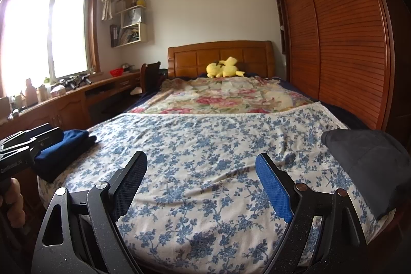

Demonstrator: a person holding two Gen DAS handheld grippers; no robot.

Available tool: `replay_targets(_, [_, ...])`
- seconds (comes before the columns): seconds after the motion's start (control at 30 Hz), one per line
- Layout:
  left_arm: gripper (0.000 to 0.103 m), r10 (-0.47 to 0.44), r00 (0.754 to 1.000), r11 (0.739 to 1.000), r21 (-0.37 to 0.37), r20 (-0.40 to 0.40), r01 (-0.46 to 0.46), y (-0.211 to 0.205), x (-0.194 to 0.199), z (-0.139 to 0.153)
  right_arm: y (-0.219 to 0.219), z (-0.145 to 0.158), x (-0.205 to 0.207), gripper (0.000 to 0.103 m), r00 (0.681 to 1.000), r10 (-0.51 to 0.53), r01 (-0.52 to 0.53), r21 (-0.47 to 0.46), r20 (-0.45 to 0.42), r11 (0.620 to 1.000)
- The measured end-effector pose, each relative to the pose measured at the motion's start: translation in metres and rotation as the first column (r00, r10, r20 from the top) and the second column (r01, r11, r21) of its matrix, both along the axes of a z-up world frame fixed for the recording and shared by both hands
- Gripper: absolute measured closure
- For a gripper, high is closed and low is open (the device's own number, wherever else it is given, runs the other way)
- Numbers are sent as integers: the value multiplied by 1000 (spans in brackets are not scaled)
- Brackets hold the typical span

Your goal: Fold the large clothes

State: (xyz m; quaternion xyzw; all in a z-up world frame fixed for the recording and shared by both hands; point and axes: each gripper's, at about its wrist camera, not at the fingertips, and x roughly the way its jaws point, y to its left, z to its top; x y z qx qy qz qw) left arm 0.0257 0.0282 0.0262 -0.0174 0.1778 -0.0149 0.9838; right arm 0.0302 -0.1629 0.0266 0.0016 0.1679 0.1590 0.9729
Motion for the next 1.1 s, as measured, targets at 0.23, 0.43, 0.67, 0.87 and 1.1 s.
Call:
replay_targets(0.23, [48, -1, 1000, 1000, 0, -2, 1, 1, 0, 0, 0, 0, 0, 15, 1000, -1, 1, 1, 1, 1000])
replay_targets(0.43, [48, -1, 1000, 1000, 0, -4, 1, 1, 1, 0, 0, 0, 0, 15, 1000, -1, 1, -2, 1, 1000])
replay_targets(0.67, [48, 4, 1000, 1000, -1, -7, -4, 1, 0, -1, 1, 0, 0, 15, 1000, 2, -2, 1, 1, 1000])
replay_targets(0.87, [48, 5, 1000, 1000, -1, -7, -5, 3, 0, -1, 2, 0, 0, 15, 1000, 3, -3, -1, -1, 1000])
replay_targets(1.1, [48, 5, 1000, 1000, -3, -8, -5, 3, 0, -1, 2, -1, 0, 15, 1000, -2, 3, 1, -3, 1000])
